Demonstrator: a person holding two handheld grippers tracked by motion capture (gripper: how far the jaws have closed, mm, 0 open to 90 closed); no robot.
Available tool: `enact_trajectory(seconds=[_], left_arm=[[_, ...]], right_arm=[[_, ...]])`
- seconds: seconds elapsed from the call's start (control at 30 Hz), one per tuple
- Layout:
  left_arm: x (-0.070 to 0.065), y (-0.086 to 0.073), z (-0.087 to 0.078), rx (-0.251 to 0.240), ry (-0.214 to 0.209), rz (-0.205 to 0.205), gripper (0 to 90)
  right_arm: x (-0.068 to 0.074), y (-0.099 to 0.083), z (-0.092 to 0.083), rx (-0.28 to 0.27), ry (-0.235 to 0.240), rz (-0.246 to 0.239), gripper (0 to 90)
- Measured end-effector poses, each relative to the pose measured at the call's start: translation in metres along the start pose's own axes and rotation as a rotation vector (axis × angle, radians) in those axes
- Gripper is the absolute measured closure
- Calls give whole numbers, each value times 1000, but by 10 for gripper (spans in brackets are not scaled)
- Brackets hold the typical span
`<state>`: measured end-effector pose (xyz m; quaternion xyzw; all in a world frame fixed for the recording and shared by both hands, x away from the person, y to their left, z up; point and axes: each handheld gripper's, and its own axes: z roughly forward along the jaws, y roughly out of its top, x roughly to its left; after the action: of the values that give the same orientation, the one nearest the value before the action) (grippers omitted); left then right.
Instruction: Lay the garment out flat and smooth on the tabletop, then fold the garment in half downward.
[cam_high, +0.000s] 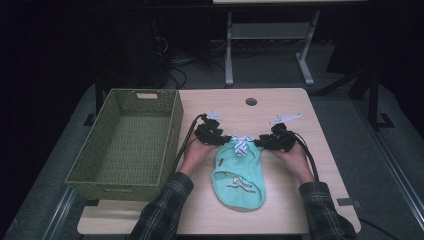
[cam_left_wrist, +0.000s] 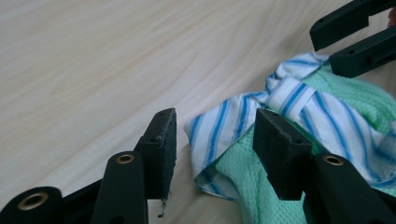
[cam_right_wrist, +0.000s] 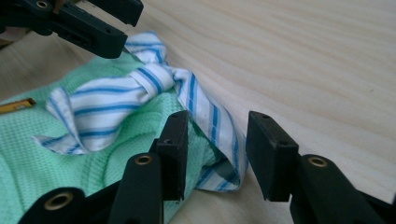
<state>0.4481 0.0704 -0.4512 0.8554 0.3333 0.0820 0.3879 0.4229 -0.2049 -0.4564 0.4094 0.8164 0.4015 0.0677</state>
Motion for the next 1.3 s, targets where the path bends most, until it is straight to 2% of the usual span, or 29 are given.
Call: enact_trajectory(seconds=[0.17, 0.27, 0.3, 0.33, 0.43, 0.6, 0.67, 0.8, 0.9, 1.1, 1.17, 1.3], left_arm=[[1, -4, 8, 53, 6, 12, 494], [2, -7, 11, 79, 1, 8, 526], [3, -8, 12, 84, -1, 19, 536], [3, -8, 12, 76, -7, 7, 549], [2, -8, 12, 81, -14, 19, 619], [2, -8, 11, 75, -30, 13, 764], [2, -8, 10, 71, -28, 16, 814], [1, -9, 7, 63, -29, 14, 833], [-2, -6, 0, 13, -25, 2, 839], [-9, 4, -21, -60, -25, 31, 839], [-11, 8, -27, -73, -21, 47, 839], [-14, 11, -33, -105, -12, 53, 838]], right_arm=[[-3, -4, 10, 50, -4, 5, 596], [-4, -5, 13, 61, -10, -15, 627], [-3, -5, 13, 63, -14, -20, 637], [-3, -5, 13, 64, -19, -28, 646], [-1, -5, 13, 74, -32, -59, 714], [2, -5, 14, 79, -49, -100, 825], [1, -5, 14, 77, -45, -90, 843], [0, -5, 13, 75, -40, -71, 854], [1, -4, 8, 52, -35, -71, 856], [4, 4, -7, -16, -52, -81, 855], [5, 5, -11, -37, -53, -90, 855], [8, 8, -19, -74, -53, -98, 855]])
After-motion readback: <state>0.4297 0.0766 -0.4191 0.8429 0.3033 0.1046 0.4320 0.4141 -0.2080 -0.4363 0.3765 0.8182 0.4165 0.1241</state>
